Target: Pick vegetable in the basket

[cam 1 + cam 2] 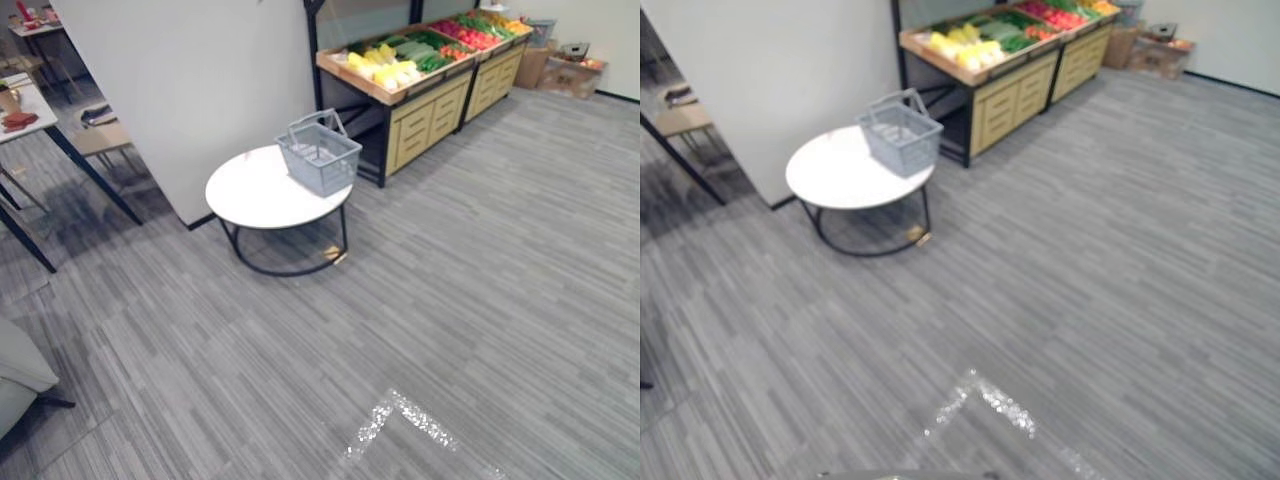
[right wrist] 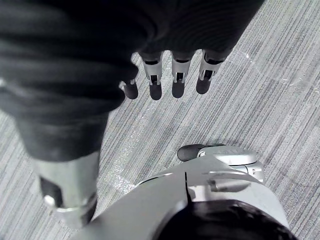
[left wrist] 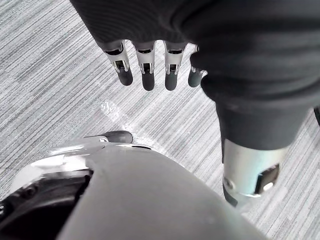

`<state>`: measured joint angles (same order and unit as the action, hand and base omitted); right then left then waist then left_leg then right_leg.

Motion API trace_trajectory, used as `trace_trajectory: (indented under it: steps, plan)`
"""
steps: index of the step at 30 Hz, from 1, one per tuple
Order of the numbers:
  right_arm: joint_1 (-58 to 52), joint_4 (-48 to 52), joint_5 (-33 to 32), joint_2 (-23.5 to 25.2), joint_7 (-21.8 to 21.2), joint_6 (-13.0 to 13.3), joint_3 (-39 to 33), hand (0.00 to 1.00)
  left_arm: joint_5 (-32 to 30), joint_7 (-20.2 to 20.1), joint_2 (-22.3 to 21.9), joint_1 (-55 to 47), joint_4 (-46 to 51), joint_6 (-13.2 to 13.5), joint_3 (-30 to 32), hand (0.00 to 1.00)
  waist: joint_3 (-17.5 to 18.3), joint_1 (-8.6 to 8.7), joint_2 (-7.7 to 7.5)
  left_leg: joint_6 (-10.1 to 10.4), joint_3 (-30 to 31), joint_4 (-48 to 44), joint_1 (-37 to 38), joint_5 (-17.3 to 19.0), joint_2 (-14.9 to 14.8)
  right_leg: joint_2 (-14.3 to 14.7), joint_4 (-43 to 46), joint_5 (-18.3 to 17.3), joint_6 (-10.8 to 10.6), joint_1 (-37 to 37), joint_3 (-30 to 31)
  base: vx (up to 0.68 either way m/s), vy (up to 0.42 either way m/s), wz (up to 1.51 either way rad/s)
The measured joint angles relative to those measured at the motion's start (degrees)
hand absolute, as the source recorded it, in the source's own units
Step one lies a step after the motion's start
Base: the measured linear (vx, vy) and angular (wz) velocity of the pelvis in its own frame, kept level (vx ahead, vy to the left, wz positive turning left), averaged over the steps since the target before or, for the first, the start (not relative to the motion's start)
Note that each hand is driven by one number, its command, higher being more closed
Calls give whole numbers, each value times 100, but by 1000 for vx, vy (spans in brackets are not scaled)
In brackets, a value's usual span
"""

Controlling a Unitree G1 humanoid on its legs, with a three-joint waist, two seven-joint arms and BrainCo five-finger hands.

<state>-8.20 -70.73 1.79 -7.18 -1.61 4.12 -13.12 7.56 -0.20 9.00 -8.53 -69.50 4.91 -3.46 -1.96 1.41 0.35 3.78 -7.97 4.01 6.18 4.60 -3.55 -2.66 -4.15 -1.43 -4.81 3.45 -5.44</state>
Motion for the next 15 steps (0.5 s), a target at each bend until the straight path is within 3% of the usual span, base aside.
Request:
trace_trajectory:
  steps: [15]
  plan:
    - [69,-66,4,22,-25,13,-3,0,-164,77,-81,-13,-22,0,500,0,-21,-5,11,23,-86,-16,4,15,1,-13,33,-1,0,-12,-29,-2,-5,-2]
